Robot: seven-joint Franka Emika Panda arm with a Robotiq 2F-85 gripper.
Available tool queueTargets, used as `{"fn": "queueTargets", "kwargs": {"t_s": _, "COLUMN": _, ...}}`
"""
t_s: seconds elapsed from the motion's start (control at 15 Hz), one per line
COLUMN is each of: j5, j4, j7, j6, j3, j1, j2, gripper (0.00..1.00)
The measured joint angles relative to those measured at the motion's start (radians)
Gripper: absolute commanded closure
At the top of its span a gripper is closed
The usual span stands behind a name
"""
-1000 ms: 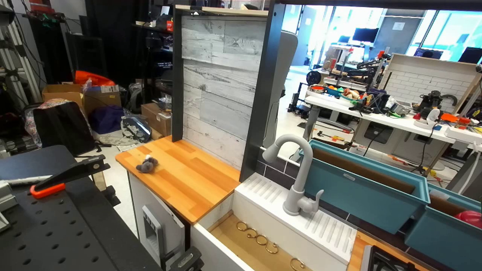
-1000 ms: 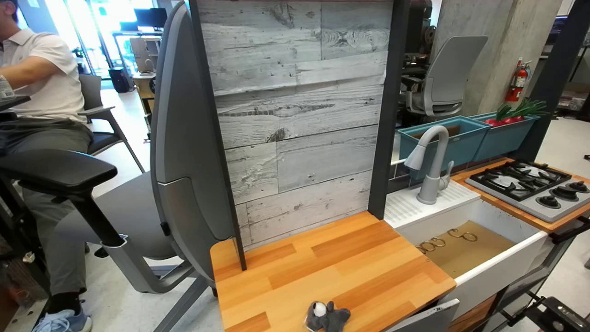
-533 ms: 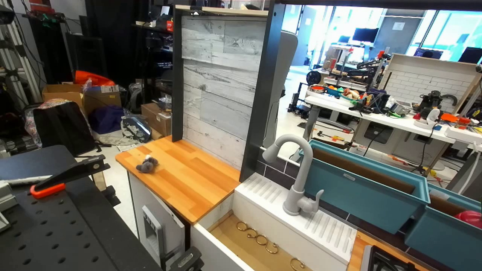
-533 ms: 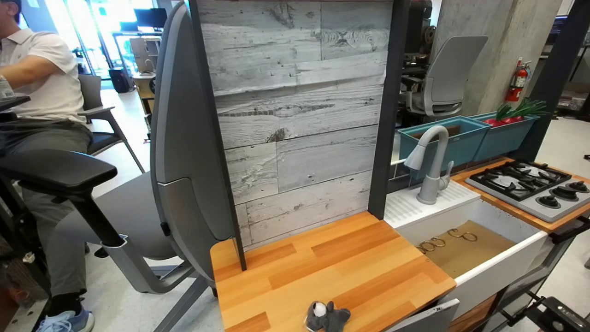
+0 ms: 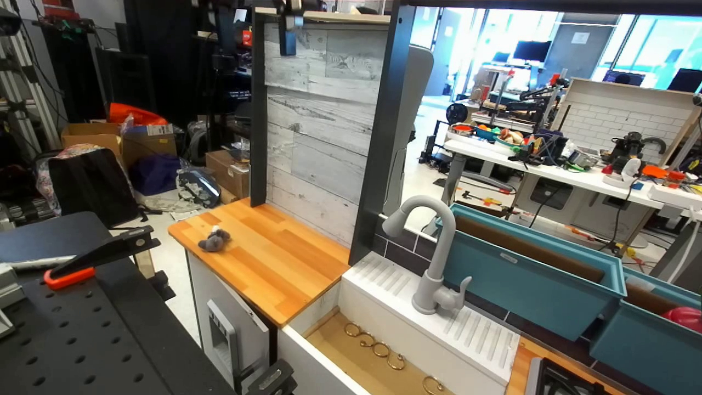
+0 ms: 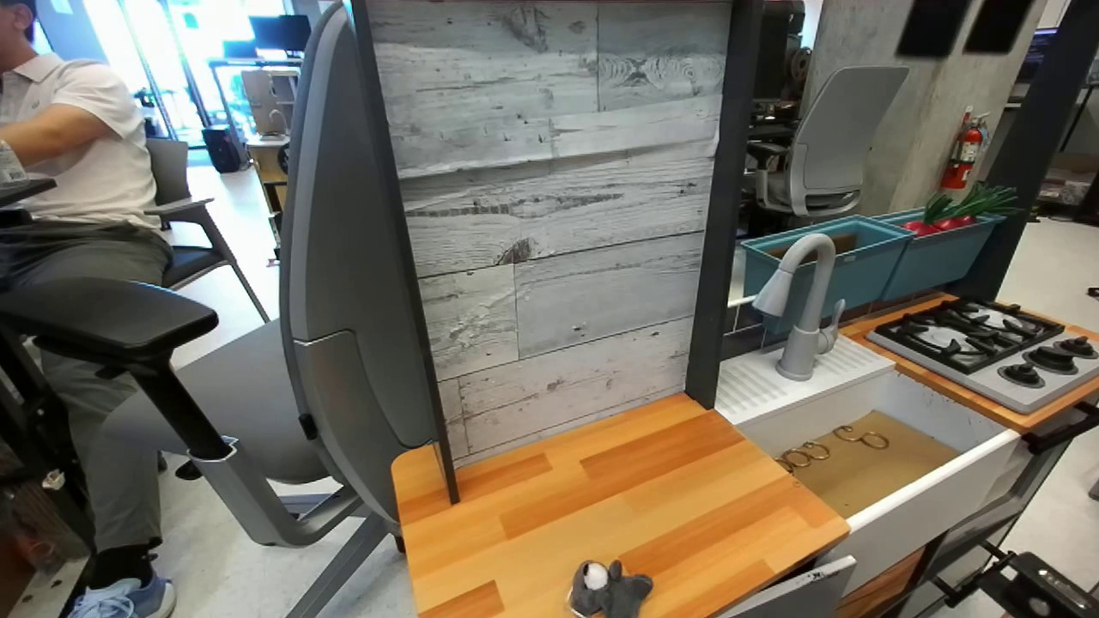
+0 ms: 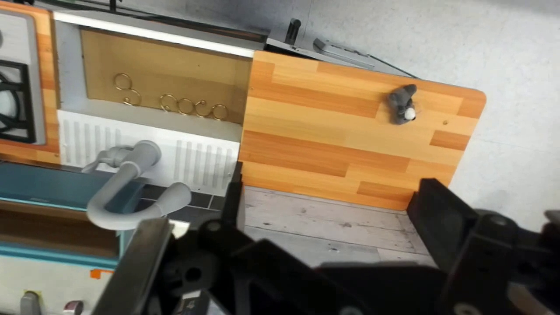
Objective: Move the bear plush toy to the right
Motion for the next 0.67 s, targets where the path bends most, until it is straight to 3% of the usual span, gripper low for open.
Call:
{"fn": "queueTargets", "kwargs": {"t_s": 0.27, "j5": -0.053, "j4": 0.079, "j7": 0.028, "j6": 0.068, "j3": 0.034, "j1": 0.049, "j2": 0.244, "gripper": 0.00}}
{"fn": "queueTargets", "kwargs": {"t_s": 0.67, "j5": -0.137, "j4": 0.199, "j7": 0.033, "j6": 0.203, "j3": 0.029, "j1": 0.126, "j2": 0.542, "gripper": 0.00}}
